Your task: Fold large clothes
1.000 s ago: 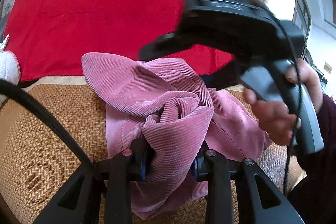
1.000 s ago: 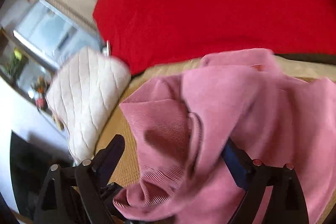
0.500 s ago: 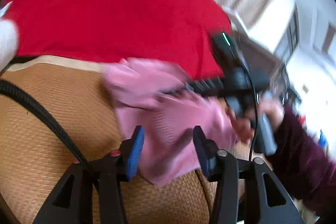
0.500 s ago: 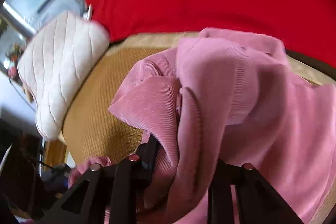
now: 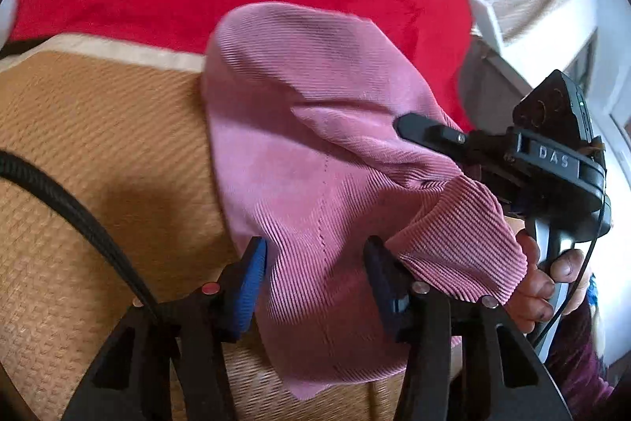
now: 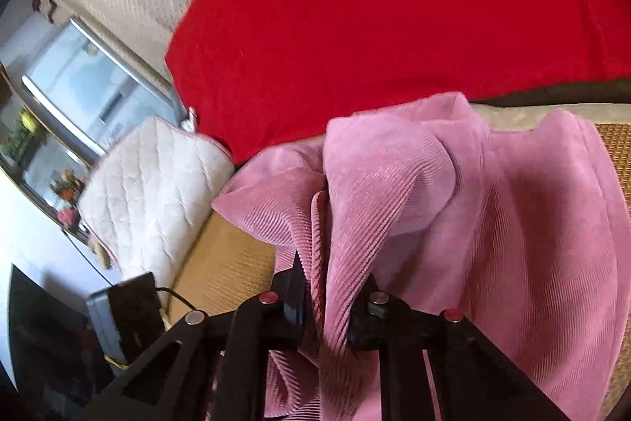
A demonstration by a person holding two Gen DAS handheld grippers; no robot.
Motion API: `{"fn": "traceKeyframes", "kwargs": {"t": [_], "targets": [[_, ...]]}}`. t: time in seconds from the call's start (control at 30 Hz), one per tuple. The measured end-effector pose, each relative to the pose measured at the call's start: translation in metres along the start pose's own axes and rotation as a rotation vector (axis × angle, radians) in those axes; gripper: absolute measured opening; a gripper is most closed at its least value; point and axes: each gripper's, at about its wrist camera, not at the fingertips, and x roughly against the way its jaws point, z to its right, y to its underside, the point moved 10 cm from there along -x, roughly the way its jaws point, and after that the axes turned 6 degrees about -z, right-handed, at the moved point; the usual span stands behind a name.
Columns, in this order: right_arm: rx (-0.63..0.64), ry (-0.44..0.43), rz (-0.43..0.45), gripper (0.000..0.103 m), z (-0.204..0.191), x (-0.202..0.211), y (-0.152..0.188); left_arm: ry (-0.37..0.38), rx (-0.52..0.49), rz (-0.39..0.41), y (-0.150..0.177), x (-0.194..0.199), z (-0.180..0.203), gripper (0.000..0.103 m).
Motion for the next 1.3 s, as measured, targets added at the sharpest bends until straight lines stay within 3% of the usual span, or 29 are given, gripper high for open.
{"fn": "traceKeyframes", "kwargs": {"t": [0.13, 0.27, 0.37, 0.5, 0.6, 0.63, 0.73, 0.77, 0.8, 0.83, 0.9, 0.93, 1.0, 1.2, 1.27, 1.3], "targets": [[-0.023, -0.034, 0.088, 0.014, -0.004, 0.029, -0.014, 0.082, -0.031, -0.01, 0.0, -0.003, 0.027, 0.052], [-0.064, -0.017, 0.19, 0.014, 0.021, 0.071, -0.017, 0.036, -0.173, 0.034, -0.007, -0.013, 0.063, 0.052], [-0.164, 0.006, 0.233, 0.013, 0.069, 0.092, -0.012, 0.025, -0.21, 0.046, -0.009, -0.018, 0.072, 0.052], [-0.272, 0.054, 0.233, 0.009, 0.123, 0.094, 0.001, 0.012, -0.168, 0.024, -0.009, -0.025, 0.059, 0.052], [-0.307, -0.001, 0.229, 0.008, 0.129, 0.093, -0.002, -0.001, -0.148, 0.004, -0.01, -0.035, 0.059, 0.052], [-0.315, -0.036, 0.188, 0.008, 0.127, 0.09, -0.002, -0.017, -0.142, -0.002, -0.007, -0.039, 0.056, 0.053], [-0.358, -0.079, 0.135, 0.015, 0.124, 0.08, 0.0, -0.013, -0.111, -0.018, 0.0, -0.049, 0.047, 0.053], [-0.361, -0.074, 0.12, 0.018, 0.125, 0.077, 0.002, -0.009, -0.105, -0.017, -0.002, -0.049, 0.045, 0.053], [-0.366, -0.084, 0.109, 0.03, 0.125, 0.076, 0.003, -0.007, -0.104, -0.016, -0.002, -0.047, 0.044, 0.053], [-0.371, -0.107, 0.097, 0.057, 0.123, 0.075, 0.005, -0.01, -0.107, -0.014, -0.001, -0.044, 0.042, 0.053], [-0.366, -0.129, 0.093, 0.093, 0.117, 0.075, 0.006, -0.011, -0.1, -0.015, -0.002, -0.041, 0.035, 0.053], [-0.35, -0.143, 0.13, 0.093, 0.112, 0.08, 0.004, -0.005, -0.088, -0.016, -0.001, -0.039, 0.03, 0.053], [-0.309, -0.166, 0.124, 0.093, 0.099, 0.08, 0.002, 0.005, -0.045, -0.009, -0.001, -0.031, 0.019, 0.053], [-0.2, -0.046, 0.014, 0.092, 0.081, 0.041, 0.016, -0.002, 0.069, -0.003, 0.012, -0.014, -0.017, 0.054], [-0.169, -0.008, -0.015, 0.073, 0.077, 0.022, 0.024, 0.015, 0.118, -0.054, 0.023, -0.03, -0.022, 0.054], [-0.146, 0.018, -0.032, 0.042, 0.074, 0.015, 0.028, 0.025, 0.142, -0.071, 0.028, -0.036, -0.024, 0.054]]}}
